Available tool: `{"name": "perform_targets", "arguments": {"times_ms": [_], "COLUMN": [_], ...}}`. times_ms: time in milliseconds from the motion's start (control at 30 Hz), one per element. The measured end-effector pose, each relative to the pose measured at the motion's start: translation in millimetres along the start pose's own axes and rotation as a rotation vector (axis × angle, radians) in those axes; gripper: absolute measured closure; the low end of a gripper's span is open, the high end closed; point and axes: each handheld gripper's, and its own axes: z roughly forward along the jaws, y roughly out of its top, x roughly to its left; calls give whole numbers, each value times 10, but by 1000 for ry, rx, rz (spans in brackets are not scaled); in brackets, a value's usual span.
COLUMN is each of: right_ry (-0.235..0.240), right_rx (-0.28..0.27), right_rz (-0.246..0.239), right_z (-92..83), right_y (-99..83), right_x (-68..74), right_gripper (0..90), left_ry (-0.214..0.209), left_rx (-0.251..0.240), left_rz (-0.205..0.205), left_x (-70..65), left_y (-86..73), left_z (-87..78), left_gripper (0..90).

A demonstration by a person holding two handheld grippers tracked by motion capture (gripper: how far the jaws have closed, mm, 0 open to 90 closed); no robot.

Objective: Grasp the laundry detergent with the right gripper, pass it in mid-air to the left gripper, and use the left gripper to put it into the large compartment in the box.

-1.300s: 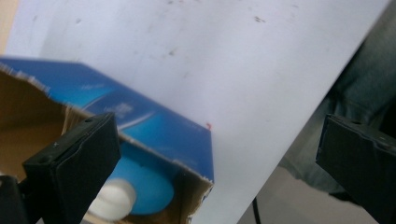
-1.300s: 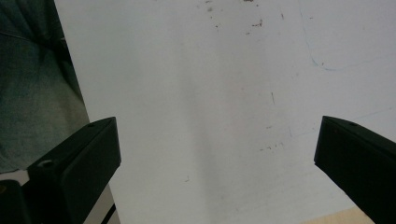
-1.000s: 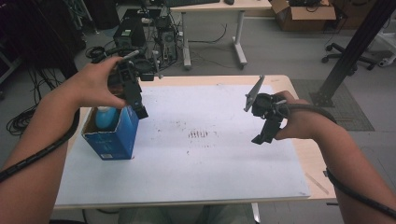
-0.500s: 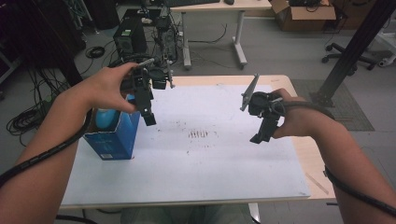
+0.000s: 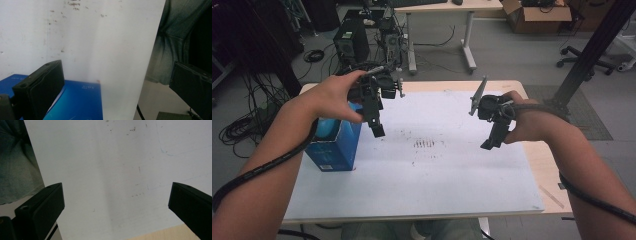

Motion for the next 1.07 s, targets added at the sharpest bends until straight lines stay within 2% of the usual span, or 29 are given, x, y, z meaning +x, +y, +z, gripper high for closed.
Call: {"name": "perform_targets", "arguments": {"times_ms": [267, 800, 1067], "right_ry": [-6, -3, -4], "right_rx": [-2, 17, 8], "right_rz": [1, -7, -11], "right_z": [1, 16, 6], "right_y": [9, 59, 90], "right_x": [-31, -56, -56], "right_gripper": [3, 3, 3], "left_ry": [-8, -10, -11], "left_rx": [-21, -18, -24], "left_rz": [5, 14, -1], "left_x": [-15, 43, 69], "left_y": [63, 50, 51], "left_z": [5, 23, 19], "left_gripper": [2, 2, 2]}}
